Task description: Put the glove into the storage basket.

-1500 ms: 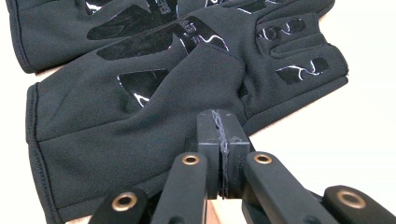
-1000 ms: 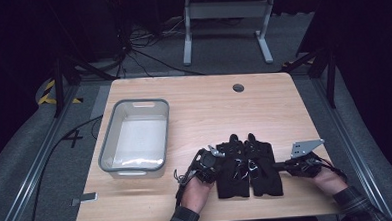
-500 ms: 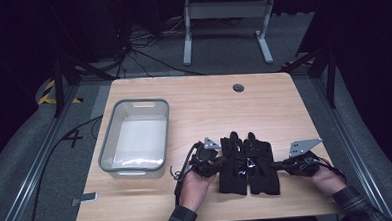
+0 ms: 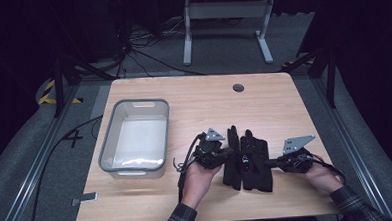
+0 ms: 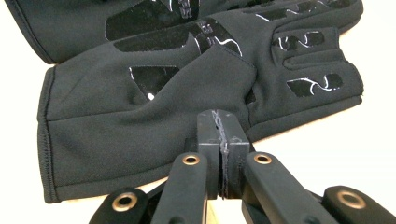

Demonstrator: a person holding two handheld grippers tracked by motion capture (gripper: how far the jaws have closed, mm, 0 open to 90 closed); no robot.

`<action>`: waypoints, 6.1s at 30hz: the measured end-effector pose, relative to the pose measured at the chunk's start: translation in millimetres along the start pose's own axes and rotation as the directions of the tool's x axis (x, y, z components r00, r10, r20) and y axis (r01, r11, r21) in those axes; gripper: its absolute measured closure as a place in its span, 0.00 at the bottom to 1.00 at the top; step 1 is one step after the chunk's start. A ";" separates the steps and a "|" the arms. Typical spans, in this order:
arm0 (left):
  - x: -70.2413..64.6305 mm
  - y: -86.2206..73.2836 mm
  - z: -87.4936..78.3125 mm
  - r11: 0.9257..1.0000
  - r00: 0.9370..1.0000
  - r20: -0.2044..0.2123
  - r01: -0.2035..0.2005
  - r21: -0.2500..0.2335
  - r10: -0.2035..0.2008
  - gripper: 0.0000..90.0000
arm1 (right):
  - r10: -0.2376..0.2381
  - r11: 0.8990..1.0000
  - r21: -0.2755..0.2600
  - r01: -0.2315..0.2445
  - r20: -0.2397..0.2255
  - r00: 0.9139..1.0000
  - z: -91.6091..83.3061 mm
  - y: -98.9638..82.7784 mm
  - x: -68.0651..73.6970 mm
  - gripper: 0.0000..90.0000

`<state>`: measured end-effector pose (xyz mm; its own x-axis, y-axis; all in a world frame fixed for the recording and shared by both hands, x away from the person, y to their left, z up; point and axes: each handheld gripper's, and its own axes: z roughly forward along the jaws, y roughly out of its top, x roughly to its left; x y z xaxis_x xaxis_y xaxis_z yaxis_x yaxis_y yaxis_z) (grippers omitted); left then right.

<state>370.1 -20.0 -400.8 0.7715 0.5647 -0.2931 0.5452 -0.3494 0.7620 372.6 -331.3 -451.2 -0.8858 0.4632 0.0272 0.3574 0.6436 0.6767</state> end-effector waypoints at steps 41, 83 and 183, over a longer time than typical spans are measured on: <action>-28.3 30.6 64.5 0.995 0.986 0.138 -0.095 0.006 0.093 0.93 | 0.025 0.997 -0.077 -0.021 0.045 0.999 -11.5 9.2 -14.9 1.00; -0.2 -5.4 83.4 0.973 0.994 0.004 -0.107 0.202 0.109 1.00 | -0.035 0.999 -0.018 0.034 -0.021 0.999 15.7 24.1 1.0 1.00; -16.9 -1.8 88.4 0.867 0.921 0.167 -0.387 0.315 0.351 0.74 | 0.102 0.994 -0.053 -0.094 0.166 0.981 -34.4 -57.4 -8.8 0.16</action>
<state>385.1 -95.0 -448.2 0.9570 0.2728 -0.0986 0.2768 -0.7567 0.5923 349.7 -393.2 -465.0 -0.7835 0.6209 -0.0265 0.4231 0.5641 0.7091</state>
